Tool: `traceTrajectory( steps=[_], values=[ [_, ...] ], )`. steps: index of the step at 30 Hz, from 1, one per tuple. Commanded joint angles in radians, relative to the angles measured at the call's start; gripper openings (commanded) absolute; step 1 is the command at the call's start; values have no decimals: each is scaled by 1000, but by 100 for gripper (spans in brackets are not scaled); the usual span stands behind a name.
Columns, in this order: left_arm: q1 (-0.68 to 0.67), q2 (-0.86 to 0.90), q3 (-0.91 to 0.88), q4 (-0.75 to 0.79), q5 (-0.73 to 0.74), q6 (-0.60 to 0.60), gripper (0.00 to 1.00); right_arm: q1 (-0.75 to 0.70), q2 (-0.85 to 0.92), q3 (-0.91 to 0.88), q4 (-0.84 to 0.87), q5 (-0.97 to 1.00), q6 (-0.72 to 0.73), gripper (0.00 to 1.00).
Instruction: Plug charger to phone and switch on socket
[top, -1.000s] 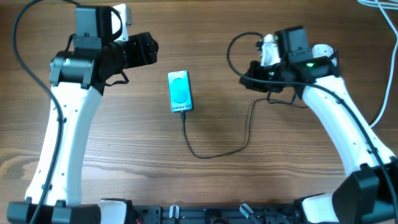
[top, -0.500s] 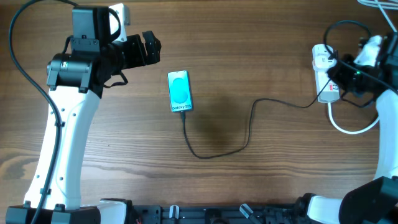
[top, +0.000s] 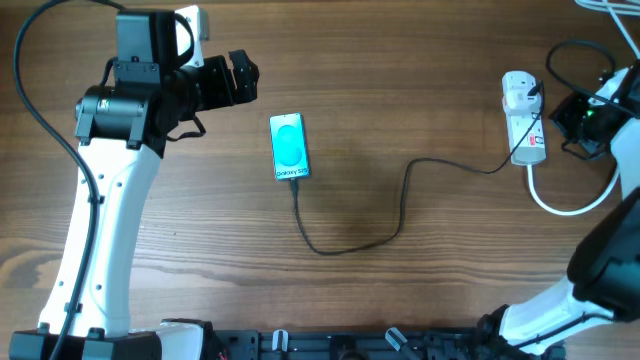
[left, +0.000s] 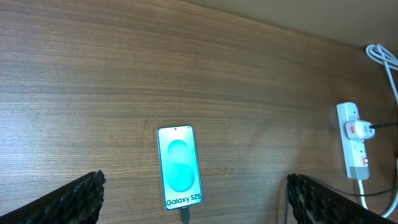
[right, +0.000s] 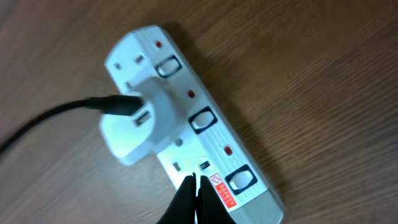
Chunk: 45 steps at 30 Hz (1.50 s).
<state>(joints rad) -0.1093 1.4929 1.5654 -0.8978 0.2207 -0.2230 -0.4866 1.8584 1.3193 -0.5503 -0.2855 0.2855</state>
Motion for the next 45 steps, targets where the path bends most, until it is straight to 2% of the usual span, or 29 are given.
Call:
traceTrajectory(
  steps=[1,6,13,45],
  values=[
    [7,-6,8,2,-10,5,100,-3,72,21,49,10,6,4],
    [7,-6,8,2,-10,5,100,-3,122,21,145,-8,6,4],
    [7,-6,8,2,-10,5,100,-1,152,14,193,-7,3,4],
    [7,-6,8,2,-10,5,100,31,217,14,226,-52,-80,4]
  ],
)
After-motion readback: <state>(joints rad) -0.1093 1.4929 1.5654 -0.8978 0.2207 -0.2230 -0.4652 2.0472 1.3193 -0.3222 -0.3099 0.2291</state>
